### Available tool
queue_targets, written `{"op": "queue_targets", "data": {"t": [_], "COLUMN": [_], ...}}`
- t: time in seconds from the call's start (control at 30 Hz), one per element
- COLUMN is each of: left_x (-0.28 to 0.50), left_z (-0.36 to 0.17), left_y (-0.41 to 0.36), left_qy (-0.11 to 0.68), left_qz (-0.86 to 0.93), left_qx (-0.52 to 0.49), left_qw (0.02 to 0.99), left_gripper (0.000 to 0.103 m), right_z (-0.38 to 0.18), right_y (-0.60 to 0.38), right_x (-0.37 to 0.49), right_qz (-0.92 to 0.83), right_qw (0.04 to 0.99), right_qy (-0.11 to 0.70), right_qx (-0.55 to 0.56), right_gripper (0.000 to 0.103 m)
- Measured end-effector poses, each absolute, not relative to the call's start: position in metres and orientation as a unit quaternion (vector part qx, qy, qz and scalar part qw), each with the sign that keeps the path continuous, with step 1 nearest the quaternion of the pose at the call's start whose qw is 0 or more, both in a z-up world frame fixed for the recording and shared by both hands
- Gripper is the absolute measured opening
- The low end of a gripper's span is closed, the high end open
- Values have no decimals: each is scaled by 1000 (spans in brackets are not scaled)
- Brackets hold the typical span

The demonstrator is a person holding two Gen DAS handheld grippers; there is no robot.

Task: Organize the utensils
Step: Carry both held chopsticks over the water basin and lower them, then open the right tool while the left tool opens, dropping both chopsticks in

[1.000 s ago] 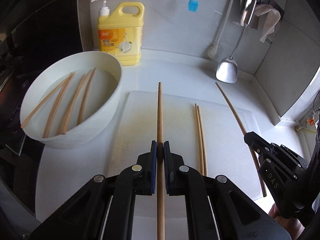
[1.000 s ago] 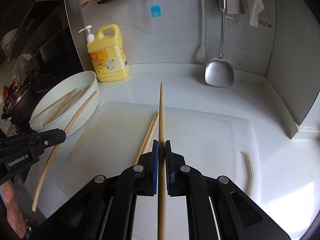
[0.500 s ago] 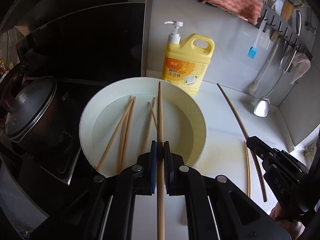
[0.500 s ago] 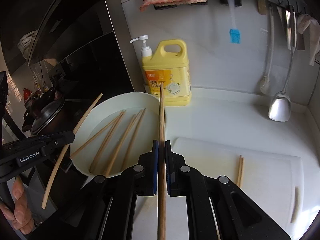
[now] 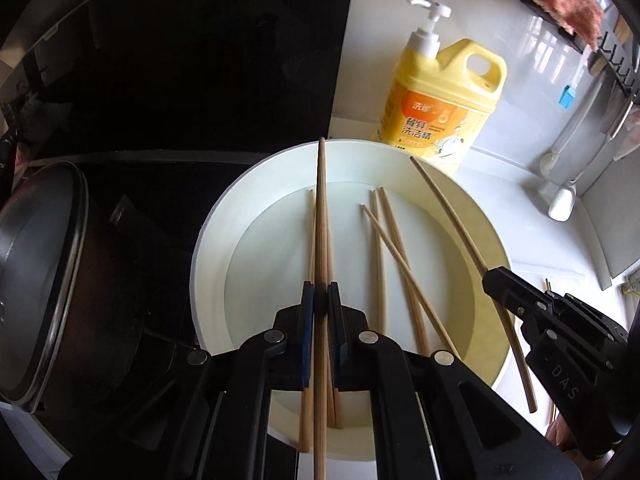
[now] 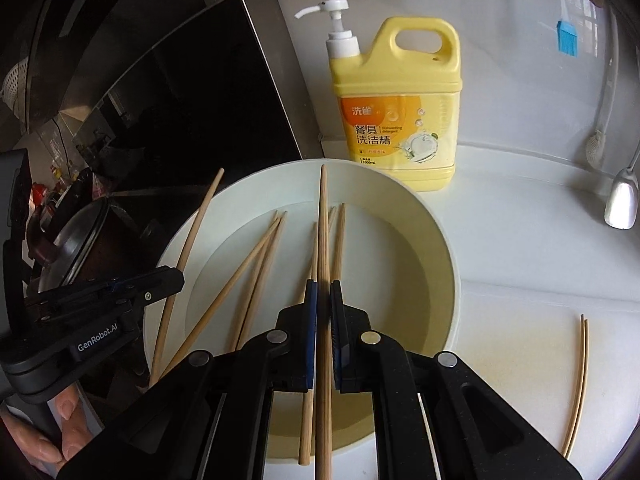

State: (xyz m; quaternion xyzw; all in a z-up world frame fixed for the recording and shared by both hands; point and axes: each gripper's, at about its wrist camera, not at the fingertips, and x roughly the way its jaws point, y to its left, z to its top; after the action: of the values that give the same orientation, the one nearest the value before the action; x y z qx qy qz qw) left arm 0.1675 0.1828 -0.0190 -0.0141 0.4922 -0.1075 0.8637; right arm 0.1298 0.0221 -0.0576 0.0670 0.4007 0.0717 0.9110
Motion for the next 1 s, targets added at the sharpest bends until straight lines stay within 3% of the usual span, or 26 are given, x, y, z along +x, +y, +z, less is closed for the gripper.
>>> {"op": "queue_targets", "data": {"t": [0.7, 0.77, 0.8, 0.87, 0.93, 1.0], "left_x": [195, 194, 194, 192, 190, 188], "left_z": [-50, -48, -47, -44, -40, -38], "left_y": [187, 187, 186, 187, 190, 192], "left_qy": [524, 521, 518, 515, 508, 502], "left_qz": [-96, -91, -87, -83, -74, -68], "left_qx": [-29, -22, -19, -20, -24, -26], "left_qw": [846, 849, 850, 853, 858, 862], "left_gripper": [8, 17, 21, 48, 65, 69], "right_z": [-78, -76, -75, -72, -69, -68], "right_y": [33, 32, 31, 30, 27, 24], "right_x": [164, 163, 162, 160, 157, 155], "right_qz": [82, 77, 74, 70, 65, 58], "right_qw": [887, 888, 889, 892, 895, 897], "right_qy": [449, 449, 446, 441, 437, 434], "right_qx": [69, 69, 69, 65, 63, 63], "right_gripper": [8, 25, 26, 29, 35, 40]}}
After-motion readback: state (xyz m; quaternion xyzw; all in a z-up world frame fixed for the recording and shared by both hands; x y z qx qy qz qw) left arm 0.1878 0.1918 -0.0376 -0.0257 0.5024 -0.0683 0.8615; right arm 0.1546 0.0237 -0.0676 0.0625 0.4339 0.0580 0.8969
